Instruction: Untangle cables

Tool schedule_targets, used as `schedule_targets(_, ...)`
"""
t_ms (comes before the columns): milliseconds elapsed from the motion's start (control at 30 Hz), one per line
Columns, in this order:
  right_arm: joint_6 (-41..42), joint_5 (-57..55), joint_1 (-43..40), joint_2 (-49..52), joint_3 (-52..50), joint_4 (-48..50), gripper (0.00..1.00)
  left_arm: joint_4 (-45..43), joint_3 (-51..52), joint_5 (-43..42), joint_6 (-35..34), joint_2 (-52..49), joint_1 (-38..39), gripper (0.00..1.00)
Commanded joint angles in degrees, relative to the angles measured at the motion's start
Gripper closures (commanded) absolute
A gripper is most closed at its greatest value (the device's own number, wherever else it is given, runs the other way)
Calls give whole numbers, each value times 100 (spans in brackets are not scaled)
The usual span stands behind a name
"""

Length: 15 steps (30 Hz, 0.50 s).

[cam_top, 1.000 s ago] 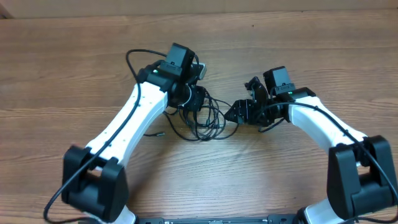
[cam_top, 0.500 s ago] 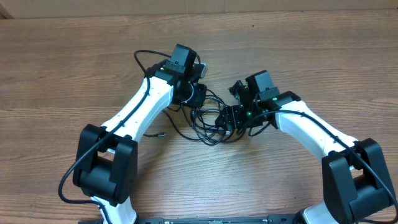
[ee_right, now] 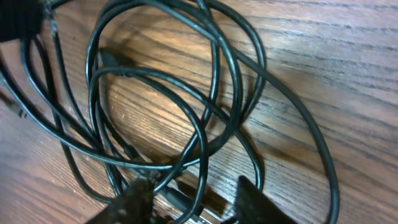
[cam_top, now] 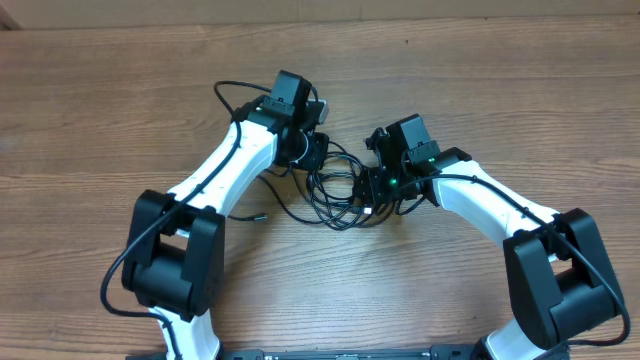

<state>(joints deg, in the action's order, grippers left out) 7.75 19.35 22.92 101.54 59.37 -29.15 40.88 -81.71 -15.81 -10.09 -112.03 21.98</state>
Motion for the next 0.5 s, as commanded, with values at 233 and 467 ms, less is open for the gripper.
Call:
schedule_targets(233,-61,-55,28,28,-46,103,65,-177,39,-31,109,-197,-22,96)
schedule_targets(467,-59,-175,28,28,-46,251,67,-190,39,-33,109,-197,-22,96)
